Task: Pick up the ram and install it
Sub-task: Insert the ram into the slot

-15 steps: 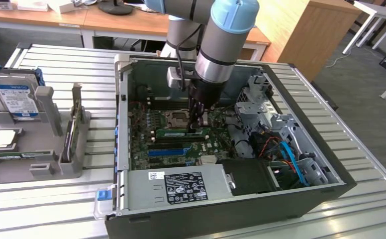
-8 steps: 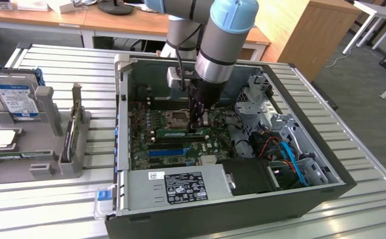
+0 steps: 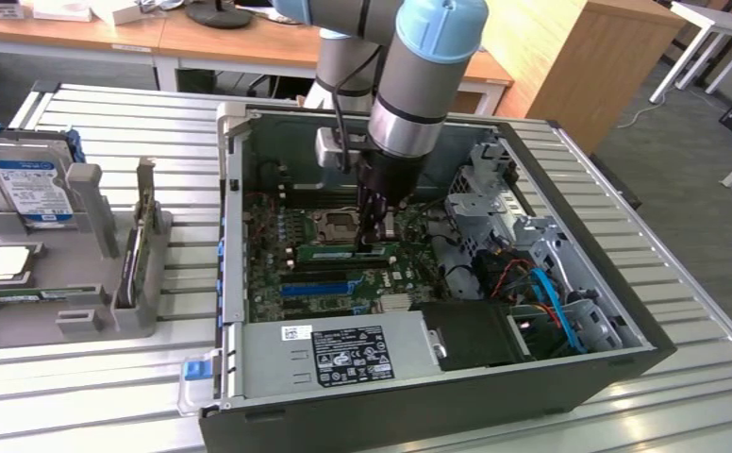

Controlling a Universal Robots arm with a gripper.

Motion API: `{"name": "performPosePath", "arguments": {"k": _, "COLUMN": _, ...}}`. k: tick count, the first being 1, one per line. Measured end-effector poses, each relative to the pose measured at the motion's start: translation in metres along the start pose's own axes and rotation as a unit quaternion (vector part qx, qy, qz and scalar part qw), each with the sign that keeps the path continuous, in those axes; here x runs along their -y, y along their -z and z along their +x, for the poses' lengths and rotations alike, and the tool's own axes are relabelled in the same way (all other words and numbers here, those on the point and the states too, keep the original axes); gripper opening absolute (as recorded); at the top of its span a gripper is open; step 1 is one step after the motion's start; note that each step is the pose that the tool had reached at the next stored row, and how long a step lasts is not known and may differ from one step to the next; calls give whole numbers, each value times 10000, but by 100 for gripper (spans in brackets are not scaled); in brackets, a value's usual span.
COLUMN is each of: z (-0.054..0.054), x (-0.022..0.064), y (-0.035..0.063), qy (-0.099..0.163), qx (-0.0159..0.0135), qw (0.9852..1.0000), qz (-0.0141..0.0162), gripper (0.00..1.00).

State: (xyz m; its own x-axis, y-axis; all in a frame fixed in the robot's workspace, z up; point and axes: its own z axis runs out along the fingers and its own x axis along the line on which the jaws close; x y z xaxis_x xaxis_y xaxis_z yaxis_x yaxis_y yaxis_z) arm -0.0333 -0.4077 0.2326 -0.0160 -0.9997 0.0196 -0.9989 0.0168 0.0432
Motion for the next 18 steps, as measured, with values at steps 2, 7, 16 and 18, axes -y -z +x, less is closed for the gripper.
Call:
{"name": "performPosePath", "arguments": {"k": 2, "z": 0, "x": -6, "y": 0, "qy": 1, "qx": 0, "qw": 10000, "qz": 4, "gripper": 12}}
{"name": "performPosePath", "arguments": {"k": 7, "z": 0, "x": -12, "y": -1, "qy": 1, "qx": 0, "qw": 10000, "qz": 6, "gripper": 12}}
{"name": "performPosePath", "arguments": {"k": 16, "z": 5, "x": -16, "y": -1, "qy": 0, "qx": 0, "qw": 10000, "qz": 6, "gripper": 12}}
{"name": "performPosePath", "arguments": {"k": 18, "z": 5, "x": -16, "y": -1, "qy": 0, "qx": 0, "qw": 10000, "qz": 6, "gripper": 12}}
